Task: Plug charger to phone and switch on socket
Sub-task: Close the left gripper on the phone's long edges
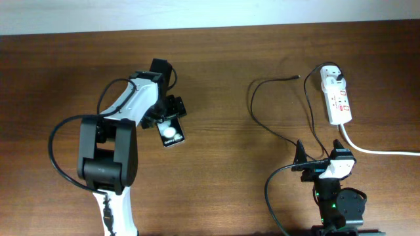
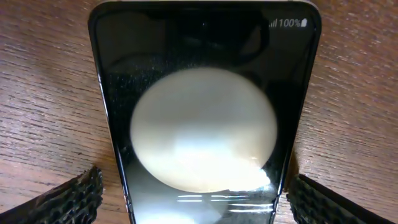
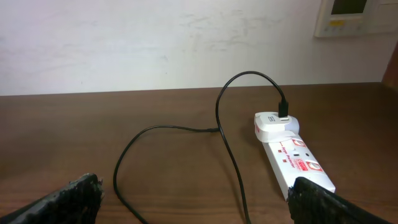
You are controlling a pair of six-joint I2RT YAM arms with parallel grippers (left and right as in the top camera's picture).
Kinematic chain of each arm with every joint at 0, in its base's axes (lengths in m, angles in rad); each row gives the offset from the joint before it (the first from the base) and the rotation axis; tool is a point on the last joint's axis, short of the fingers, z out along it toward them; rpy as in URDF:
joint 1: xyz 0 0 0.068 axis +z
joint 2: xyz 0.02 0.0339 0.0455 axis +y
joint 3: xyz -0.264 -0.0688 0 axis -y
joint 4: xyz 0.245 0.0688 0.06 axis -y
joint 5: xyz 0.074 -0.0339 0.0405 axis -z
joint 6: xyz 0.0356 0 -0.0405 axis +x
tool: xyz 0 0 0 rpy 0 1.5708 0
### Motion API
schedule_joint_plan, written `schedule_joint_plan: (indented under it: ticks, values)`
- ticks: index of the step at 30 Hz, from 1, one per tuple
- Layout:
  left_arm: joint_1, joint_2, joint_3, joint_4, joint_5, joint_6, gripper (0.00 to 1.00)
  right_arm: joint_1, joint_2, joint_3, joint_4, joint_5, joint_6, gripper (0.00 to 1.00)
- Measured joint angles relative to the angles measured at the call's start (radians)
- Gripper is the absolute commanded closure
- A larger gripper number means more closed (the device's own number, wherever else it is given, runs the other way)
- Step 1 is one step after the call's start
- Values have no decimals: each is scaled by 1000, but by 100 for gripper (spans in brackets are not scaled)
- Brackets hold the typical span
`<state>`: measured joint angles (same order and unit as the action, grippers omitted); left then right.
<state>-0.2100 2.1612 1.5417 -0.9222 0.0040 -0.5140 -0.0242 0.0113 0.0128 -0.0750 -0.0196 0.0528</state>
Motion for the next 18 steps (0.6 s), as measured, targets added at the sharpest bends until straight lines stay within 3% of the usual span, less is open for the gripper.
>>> schedule_joint_plan:
  ticks: [2,10,13,16,18]
  values:
    - [2,-2,0,0,8,0,6,0,0,0,0,0,0,1]
    - [16,-3,-2,-3,24,-3,12,0,0,0,0,0,0,1]
    - [16,-3,-2,-3,25,-3,11,0,0,0,0,0,0,1]
    - [10,-3,-2,-1,23,-4,0,0,0,0,0,0,0,1]
    - [-12,-2,-2,3,1,-6,0,0,0,0,0,0,0,1]
